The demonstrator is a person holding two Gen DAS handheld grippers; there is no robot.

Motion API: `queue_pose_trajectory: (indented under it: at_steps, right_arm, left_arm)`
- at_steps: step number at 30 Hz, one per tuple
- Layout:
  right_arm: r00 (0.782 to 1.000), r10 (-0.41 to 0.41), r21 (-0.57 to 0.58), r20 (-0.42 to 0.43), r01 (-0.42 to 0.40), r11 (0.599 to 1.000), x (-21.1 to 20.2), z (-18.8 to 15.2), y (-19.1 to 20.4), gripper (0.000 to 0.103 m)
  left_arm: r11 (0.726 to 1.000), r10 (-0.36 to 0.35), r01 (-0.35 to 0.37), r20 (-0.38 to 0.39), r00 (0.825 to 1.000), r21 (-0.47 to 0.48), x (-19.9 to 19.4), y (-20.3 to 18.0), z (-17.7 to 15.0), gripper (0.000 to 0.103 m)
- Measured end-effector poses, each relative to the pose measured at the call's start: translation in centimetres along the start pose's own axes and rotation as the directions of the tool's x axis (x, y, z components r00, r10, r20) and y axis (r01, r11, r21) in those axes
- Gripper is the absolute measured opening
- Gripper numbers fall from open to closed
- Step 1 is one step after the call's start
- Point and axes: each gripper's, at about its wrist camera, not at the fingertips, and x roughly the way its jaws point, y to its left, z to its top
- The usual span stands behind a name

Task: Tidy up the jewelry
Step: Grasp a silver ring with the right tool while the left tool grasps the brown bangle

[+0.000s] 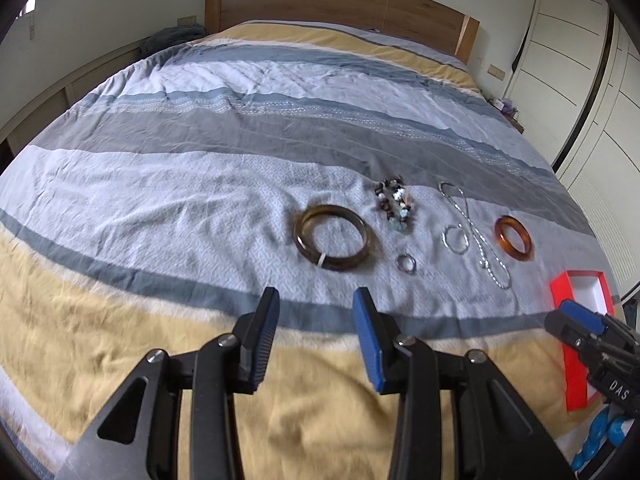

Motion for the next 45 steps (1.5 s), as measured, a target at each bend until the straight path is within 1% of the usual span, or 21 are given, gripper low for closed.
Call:
queue_pose_trajectory:
  at_steps: [5,8,12,17,22,24,26,28,29,30,31,35,39,45]
  right_arm:
    - [0.999,0.046,-0.006,-0.019,-0.046,0.999,3.5,1.2,1.2,0.051]
    - [0.997,0.071,-0.019,-0.032,-0.072,0.997,5.8,1.8,2.5,0.05]
    - [0.994,0.099,-0.029,-0.046,-0.1,0.995,8.7,2.4,3.9,0.047]
    - [0.992,0.111,-0.046,-0.064,-0.114,0.992,11.8,3.0,5.2,0.044]
    - [0.991,0.117,-0.051,-0.07,-0.121,0.991,14.1,3.3,5.6,0.04]
    - [0.991,0.118,-0.063,-0.068,-0.123,0.99,14.6,3.3,5.7,0.037]
    - [0.991,0.116,-0.08,-0.067,-0.121,0.989,15.2,3.3,6.1,0.033]
    - [0.992,0.105,-0.102,-0.068,-0.111,0.989,15.7,3.2,6.4,0.029]
    - [0.993,0.099,-0.112,-0.067,-0.106,0.988,15.8,3.1,6.6,0.023]
    - [0.993,0.093,-0.124,-0.066,-0.101,0.987,15.8,3.1,6.8,0.021]
    - [0.995,0.084,-0.137,-0.062,-0.092,0.986,15.8,3.0,7.0,0.021]
    - [0.995,0.091,-0.124,-0.036,-0.094,0.988,15.0,2.8,6.7,0.02]
    - [0.992,0.128,-0.094,-0.003,-0.127,0.987,13.4,2.9,6.1,0.02]
    - [0.988,0.142,-0.064,0.054,-0.138,0.988,9.3,3.3,5.2,0.02]
  left_arm:
    - [1.0,-0.009,0.009,-0.001,1.0,0.004,2.9,0.6,2.0,0.036]
    - [1.0,-0.014,0.014,-0.02,1.0,0.004,5.1,1.1,2.8,0.036]
    - [1.0,-0.028,0.029,-0.047,0.998,0.007,7.6,1.8,3.4,0.036]
    - [0.997,-0.08,0.082,-0.095,0.992,0.015,10.6,2.3,3.8,0.036]
    - [0.994,-0.094,0.098,-0.105,0.99,0.037,12.3,2.3,3.4,0.036]
    - [0.994,-0.094,0.099,-0.098,0.991,0.044,12.6,2.4,3.3,0.035]
    - [0.994,-0.087,0.092,-0.082,0.993,0.054,12.7,2.3,3.1,0.029]
    - [0.995,-0.081,0.085,-0.072,0.994,0.054,12.8,2.4,3.1,0.021]
    - [0.995,-0.079,0.082,-0.068,0.995,0.051,12.7,2.5,3.2,0.018]
    - [0.996,-0.078,0.081,-0.063,0.995,0.049,12.6,2.6,3.3,0.012]
    - [0.996,-0.08,0.083,-0.059,0.995,0.045,12.4,2.7,3.3,0.01]
    - [0.997,-0.064,0.066,-0.042,0.997,0.047,11.5,2.7,3.3,0.009]
    - [0.998,-0.051,0.052,-0.039,0.998,0.036,10.5,2.6,3.3,0.009]
    - [0.998,-0.057,0.057,-0.017,0.998,0.04,7.7,1.4,3.6,0.008]
